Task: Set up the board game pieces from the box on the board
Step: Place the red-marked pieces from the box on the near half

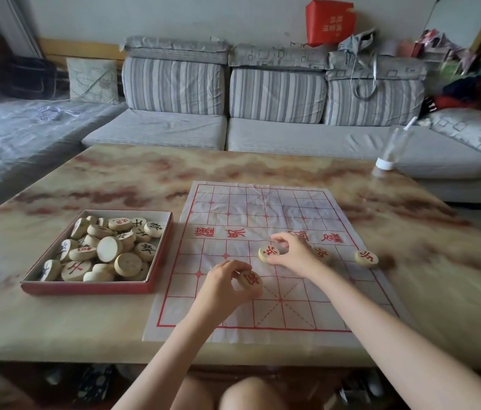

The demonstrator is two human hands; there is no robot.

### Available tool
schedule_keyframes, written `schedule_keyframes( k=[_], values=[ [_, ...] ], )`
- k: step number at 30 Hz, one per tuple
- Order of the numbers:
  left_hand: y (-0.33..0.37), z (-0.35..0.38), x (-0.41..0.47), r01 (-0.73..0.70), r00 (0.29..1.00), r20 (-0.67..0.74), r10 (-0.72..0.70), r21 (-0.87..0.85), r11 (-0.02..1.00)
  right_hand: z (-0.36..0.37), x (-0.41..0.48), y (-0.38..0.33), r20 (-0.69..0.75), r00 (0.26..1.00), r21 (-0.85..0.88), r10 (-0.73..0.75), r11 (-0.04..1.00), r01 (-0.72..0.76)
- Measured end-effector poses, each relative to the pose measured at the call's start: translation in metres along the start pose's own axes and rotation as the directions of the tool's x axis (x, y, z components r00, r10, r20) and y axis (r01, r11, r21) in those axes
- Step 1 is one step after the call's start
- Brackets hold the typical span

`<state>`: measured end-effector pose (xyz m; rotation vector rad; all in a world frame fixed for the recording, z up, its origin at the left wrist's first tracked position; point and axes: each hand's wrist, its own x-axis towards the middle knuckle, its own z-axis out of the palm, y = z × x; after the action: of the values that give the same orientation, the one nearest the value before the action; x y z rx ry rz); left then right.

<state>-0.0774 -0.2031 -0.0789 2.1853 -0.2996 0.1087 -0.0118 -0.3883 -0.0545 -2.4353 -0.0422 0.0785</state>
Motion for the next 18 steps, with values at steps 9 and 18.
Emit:
schedule_keyframes(
  k=[9,18],
  values=[
    [0.044,0.037,-0.006,-0.092,0.995,0.048,0.092,0.005,0.996,-0.058,-0.045,0.036,-0.071,0.997,0.177,-0.002,0.984,0.015],
    [0.086,0.101,-0.018,-0.172,0.971,0.168,0.167,0.015,0.985,-0.089,-0.108,0.094,-0.167,0.983,0.246,0.073,0.969,-0.03]
  ],
)
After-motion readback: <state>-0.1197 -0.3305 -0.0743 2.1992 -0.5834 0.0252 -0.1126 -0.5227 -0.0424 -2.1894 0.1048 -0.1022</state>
